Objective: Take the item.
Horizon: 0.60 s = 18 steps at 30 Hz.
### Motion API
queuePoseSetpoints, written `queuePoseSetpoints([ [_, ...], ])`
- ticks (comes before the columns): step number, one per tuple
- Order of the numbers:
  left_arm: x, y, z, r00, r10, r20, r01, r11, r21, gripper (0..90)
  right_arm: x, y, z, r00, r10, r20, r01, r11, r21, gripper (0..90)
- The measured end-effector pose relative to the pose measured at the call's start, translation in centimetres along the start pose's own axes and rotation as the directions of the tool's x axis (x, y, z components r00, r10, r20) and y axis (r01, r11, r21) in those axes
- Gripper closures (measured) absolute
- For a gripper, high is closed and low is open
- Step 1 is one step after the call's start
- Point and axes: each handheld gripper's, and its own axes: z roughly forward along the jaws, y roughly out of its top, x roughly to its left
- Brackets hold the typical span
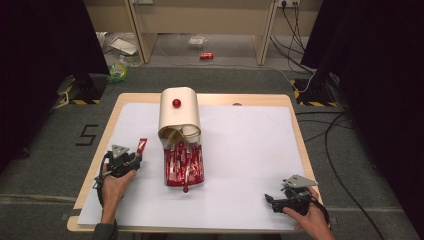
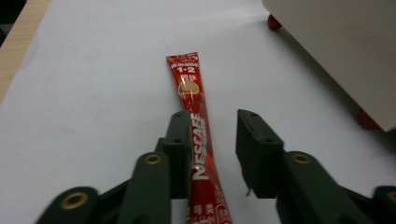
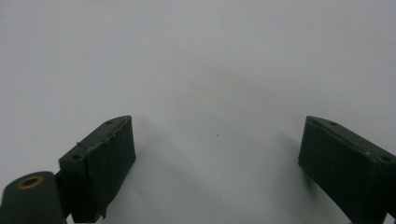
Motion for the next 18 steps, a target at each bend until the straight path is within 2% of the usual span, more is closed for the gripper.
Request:
queuePoseSetpoints([
  [4, -0.1, 0.2, -0.5, 0.9998, -0.017, 0.008, 0.017, 0.9996, -0.023, 46.5, 0.0, 0.0, 0.0, 1.0, 0.0, 0.0, 0.0, 1.0, 0.0, 11.2],
  [12, -0.1, 0.1, -1.3, 0.9993, -0.022, 0.029, 0.023, 0.9992, -0.032, 33.7, 0.0, 0.0, 0.0, 1.0, 0.0, 0.0, 0.0, 1.0, 0.0, 11.2],
  [16, -0.2, 0.2, -1.8, 0.9985, -0.03, 0.046, 0.032, 0.9985, -0.044, 24.6, 0.0, 0.0, 0.0, 1.0, -0.001, 0.0, 0.001, 1.0, -0.001, 11.2],
  [18, -0.3, 0.2, -2.0, 0.9984, -0.028, 0.05, 0.03, 0.9983, -0.05, 16.4, 0.0, 0.0, 0.0, 1.0, -0.001, 0.0, 0.001, 1.0, -0.001, 11.2],
])
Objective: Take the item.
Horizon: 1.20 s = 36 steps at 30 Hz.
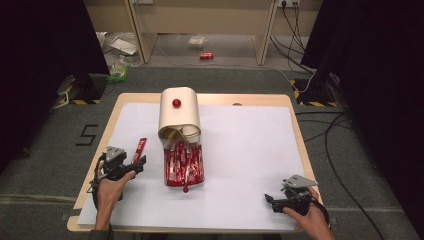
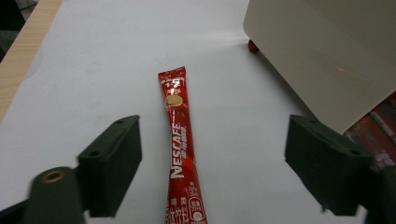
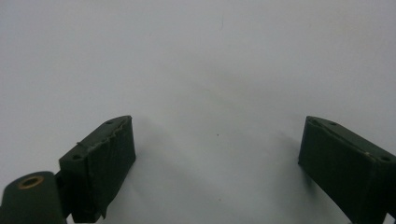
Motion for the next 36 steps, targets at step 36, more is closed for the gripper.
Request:
queuePoseSetpoints([
  [36, -2.9, -1.3, -3.3, 0.993, 0.089, 0.078, -0.086, 0.9954, -0.043, 14.9, 0.0, 0.0, 0.0, 1.0, 0.004, 0.0, -0.004, 1.0, 0.001, 11.2],
])
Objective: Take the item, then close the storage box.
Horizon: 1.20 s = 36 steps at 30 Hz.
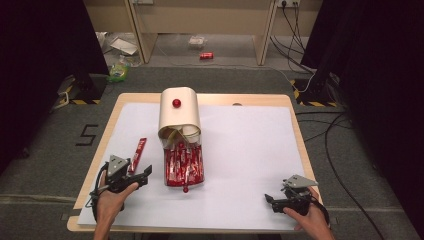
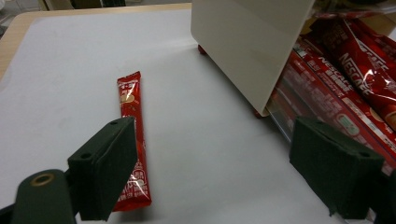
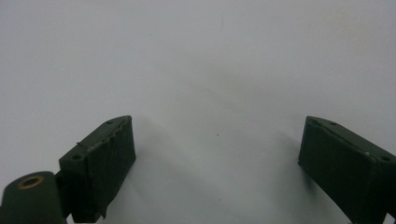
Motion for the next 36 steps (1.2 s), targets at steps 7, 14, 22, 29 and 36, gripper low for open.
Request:
queuePoseSetpoints([
  [7, -0.4, -0.2, -0.3, 0.9999, 0.014, 0.003, -0.014, 0.9999, 0.0, 14.9, 0.0, 0.0, 0.0, 1.0, -0.002, 0.0, 0.002, 1.0, -0.001, 11.2],
  [14, -0.8, -0.6, -0.8, 0.9998, 0.019, 0.007, -0.019, 0.9998, 0.0, 14.9, 0.0, 0.0, 0.0, 1.0, -0.003, 0.0, 0.003, 1.0, -0.001, 11.2],
  [22, -1.4, -1.2, -1.4, 0.999, 0.039, 0.021, -0.04, 0.9992, 0.01, 14.9, 0.0, 0.0, 0.0, 1.0, -0.002, 0.0, 0.002, 1.0, 0.0, 11.2],
  [29, -1.9, -1.2, -1.9, 0.9977, 0.059, 0.032, -0.06, 0.9982, 0.003, 14.9, 0.0, 0.0, 0.0, 1.0, -0.002, 0.0, 0.002, 1.0, 0.0, 11.2],
  [36, -2.1, -1.7, -1.9, 0.9972, 0.07, 0.029, -0.07, 0.9975, 0.014, 15.0, 0.0, 0.0, 0.0, 1.0, -0.002, 0.0, 0.002, 1.0, 0.0, 11.2],
])
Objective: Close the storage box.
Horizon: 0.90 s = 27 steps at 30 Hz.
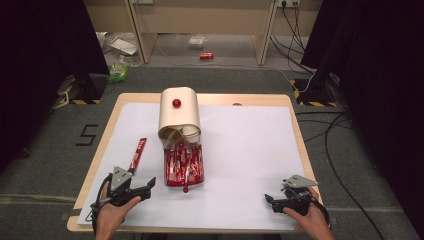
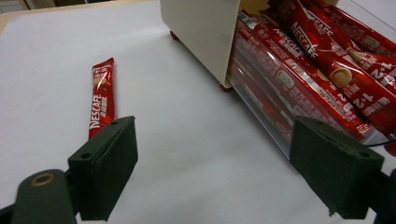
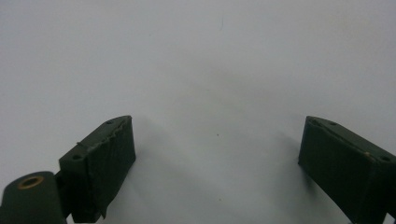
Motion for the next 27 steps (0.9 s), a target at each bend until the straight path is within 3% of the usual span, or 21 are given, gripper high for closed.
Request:
queuePoseSetpoints([
  [18, -0.7, -0.9, -0.4, 0.9994, 0.033, 0.008, -0.034, 0.9994, 0.012, 15.1, 0.0, 0.0, 0.0, 1.0, 0.0, 0.0, 0.0, 1.0, 0.0, 11.3],
  [27, -1.3, -1.3, -0.2, 0.9979, 0.056, 0.032, -0.056, 0.9982, 0.023, 15.2, 0.0, 0.0, 0.0, 1.0, -0.001, 0.0, 0.001, 1.0, 0.0, 11.3],
])
